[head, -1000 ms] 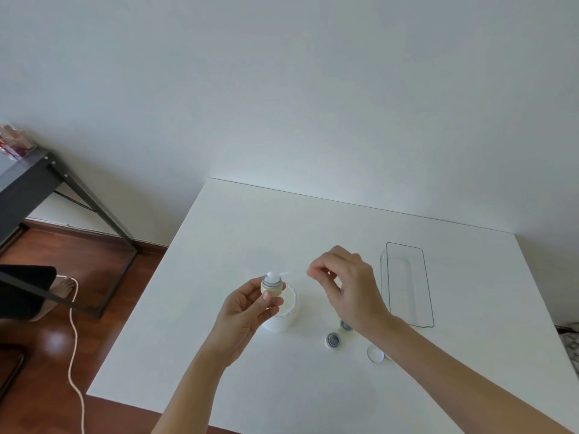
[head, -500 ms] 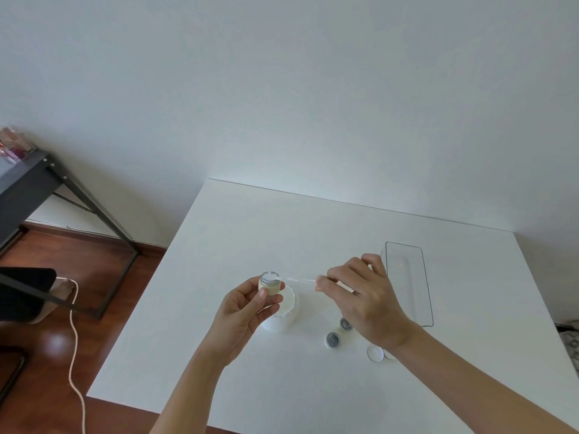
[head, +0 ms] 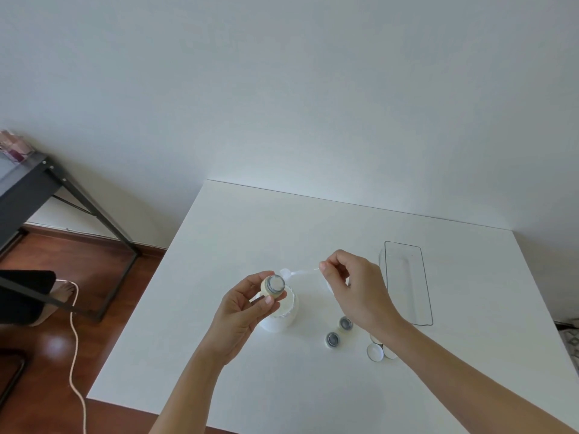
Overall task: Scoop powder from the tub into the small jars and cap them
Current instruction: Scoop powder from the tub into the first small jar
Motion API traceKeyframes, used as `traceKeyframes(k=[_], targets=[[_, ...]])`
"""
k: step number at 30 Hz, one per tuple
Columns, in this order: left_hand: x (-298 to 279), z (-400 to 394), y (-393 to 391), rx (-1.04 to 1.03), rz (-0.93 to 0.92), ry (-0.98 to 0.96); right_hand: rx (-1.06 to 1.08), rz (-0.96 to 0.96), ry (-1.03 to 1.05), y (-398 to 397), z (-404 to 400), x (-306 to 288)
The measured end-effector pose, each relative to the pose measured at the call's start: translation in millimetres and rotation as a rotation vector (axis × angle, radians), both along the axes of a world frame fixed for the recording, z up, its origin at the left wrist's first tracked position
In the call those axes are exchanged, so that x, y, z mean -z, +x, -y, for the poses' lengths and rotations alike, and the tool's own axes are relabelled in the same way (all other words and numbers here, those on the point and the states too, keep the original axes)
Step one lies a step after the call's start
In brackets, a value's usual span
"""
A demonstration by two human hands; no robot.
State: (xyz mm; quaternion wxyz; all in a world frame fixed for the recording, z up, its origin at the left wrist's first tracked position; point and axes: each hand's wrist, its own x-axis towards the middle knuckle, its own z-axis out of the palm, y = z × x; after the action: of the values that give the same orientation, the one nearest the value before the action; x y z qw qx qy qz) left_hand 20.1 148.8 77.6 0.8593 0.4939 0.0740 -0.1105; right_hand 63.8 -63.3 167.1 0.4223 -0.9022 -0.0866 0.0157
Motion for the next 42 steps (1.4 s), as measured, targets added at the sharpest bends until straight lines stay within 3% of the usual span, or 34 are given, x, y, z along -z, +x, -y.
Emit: traceKeyframes(k=[19,24,42], targets=[[-6,1,1,0.168,-0.050,0.017,-0.144,-0.036,-0.009,7,1,-11],[-5,0,2,0.149,-0.084,-0.037,-0.215,-0.017,-0.030,7,2,-15],[-6,-1,2,0.021,-0.047,-0.030,-0.125,-0.069,-0.058,10,9,-9]])
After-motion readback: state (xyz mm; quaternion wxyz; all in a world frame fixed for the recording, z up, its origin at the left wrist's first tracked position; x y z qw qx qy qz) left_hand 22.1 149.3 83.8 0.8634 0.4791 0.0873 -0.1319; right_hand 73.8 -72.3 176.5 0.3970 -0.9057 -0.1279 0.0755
